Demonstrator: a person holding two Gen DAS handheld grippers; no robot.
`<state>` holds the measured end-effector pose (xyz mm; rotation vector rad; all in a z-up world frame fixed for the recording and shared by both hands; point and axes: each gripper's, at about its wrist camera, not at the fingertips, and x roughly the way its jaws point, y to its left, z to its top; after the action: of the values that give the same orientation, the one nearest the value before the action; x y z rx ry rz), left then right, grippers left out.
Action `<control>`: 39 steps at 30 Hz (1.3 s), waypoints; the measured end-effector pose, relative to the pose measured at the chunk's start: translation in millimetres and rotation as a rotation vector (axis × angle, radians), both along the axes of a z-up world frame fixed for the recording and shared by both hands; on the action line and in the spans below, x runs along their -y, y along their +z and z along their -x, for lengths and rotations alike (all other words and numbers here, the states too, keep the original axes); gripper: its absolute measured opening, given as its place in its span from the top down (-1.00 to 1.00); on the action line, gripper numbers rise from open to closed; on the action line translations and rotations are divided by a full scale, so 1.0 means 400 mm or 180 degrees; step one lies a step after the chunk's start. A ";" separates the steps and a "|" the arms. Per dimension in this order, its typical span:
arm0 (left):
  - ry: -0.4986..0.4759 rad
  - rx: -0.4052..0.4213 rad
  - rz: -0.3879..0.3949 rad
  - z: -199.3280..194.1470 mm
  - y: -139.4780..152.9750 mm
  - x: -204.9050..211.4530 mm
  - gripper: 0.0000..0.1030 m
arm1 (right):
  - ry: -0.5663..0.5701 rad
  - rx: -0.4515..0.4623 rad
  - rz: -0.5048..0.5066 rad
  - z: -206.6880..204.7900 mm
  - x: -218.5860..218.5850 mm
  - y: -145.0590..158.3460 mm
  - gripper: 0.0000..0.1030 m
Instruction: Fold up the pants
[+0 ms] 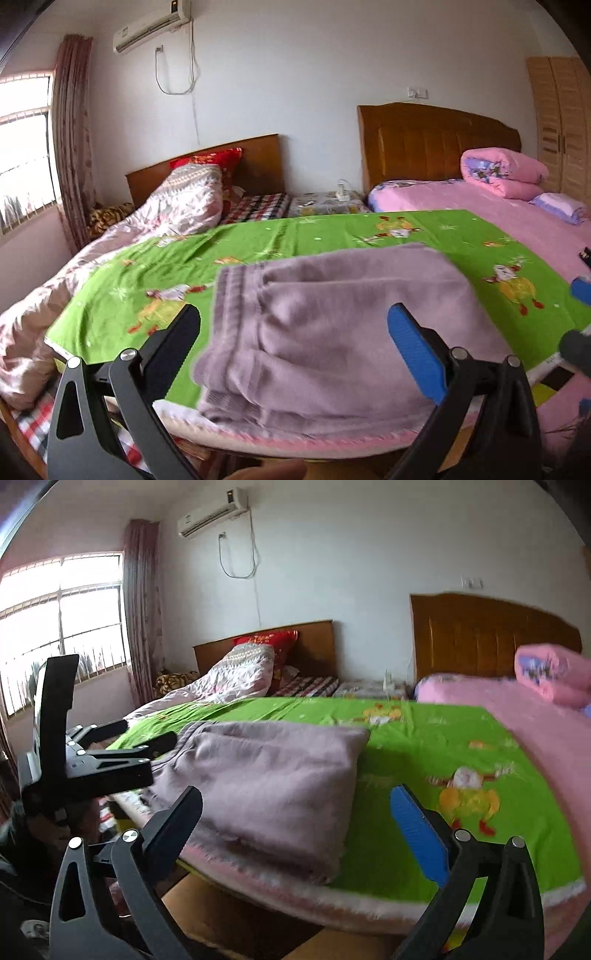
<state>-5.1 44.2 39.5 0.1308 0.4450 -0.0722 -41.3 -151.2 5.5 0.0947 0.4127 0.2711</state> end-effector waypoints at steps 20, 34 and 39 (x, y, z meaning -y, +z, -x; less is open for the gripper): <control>-0.0045 -0.0343 0.0051 0.025 -0.075 0.010 -0.97 | -0.0062 -0.0369 0.0096 -0.015 -0.004 -0.060 -0.92; -0.0038 -0.0374 0.0053 0.024 -0.081 0.010 -0.97 | -0.0046 -0.0429 0.0079 -0.023 -0.004 -0.065 -0.92; -0.0038 -0.0392 0.0051 0.022 -0.083 0.008 -0.97 | -0.0042 -0.0445 0.0084 -0.023 -0.007 -0.068 -0.92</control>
<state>-14.1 41.0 6.2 0.1135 0.5663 -0.0959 -32.0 -148.4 -21.6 0.0909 0.5543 0.2468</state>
